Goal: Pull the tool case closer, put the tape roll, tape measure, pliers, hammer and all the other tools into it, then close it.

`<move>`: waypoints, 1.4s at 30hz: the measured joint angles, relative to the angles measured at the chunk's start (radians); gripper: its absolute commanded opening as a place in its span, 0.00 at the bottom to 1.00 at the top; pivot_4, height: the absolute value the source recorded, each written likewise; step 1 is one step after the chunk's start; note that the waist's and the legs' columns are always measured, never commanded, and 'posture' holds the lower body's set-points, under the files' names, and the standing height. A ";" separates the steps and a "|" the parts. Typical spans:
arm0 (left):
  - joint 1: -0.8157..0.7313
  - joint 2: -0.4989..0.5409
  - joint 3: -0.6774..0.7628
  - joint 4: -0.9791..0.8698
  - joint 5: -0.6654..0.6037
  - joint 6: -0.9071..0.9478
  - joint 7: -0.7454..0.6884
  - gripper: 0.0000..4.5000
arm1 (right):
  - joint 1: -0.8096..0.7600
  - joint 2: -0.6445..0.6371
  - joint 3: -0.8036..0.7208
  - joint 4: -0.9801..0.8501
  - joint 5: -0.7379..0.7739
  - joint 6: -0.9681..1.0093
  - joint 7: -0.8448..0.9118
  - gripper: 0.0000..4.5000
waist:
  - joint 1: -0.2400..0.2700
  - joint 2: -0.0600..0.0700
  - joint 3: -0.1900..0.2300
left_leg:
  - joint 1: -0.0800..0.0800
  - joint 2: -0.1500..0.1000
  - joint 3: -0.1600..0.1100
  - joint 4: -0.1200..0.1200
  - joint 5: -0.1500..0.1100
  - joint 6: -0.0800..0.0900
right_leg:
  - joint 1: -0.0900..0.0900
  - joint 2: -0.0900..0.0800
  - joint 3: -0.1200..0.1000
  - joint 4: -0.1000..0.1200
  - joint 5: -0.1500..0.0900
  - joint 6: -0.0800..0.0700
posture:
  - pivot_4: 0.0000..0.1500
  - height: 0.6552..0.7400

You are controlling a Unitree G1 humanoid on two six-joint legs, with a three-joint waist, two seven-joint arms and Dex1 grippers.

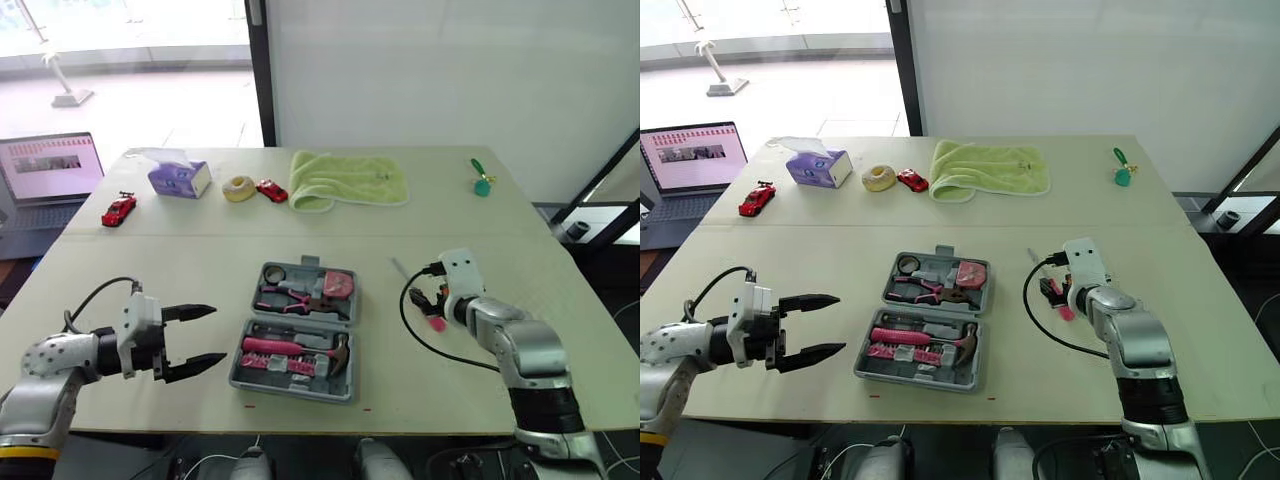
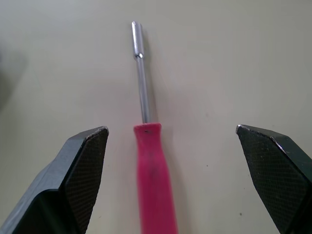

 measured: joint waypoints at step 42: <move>-0.095 -0.014 -0.075 -0.008 0.006 0.062 0.016 1.00 | 0.474 0.441 0.083 -0.534 -0.051 0.103 -0.289 0.83 | -0.019 -0.007 -0.004 | 0.000 0.002 -0.002 0.000 0.001 -0.001 | 0.001 0.003 0.000 0.000 -0.001 -0.005 | 1.00 1.00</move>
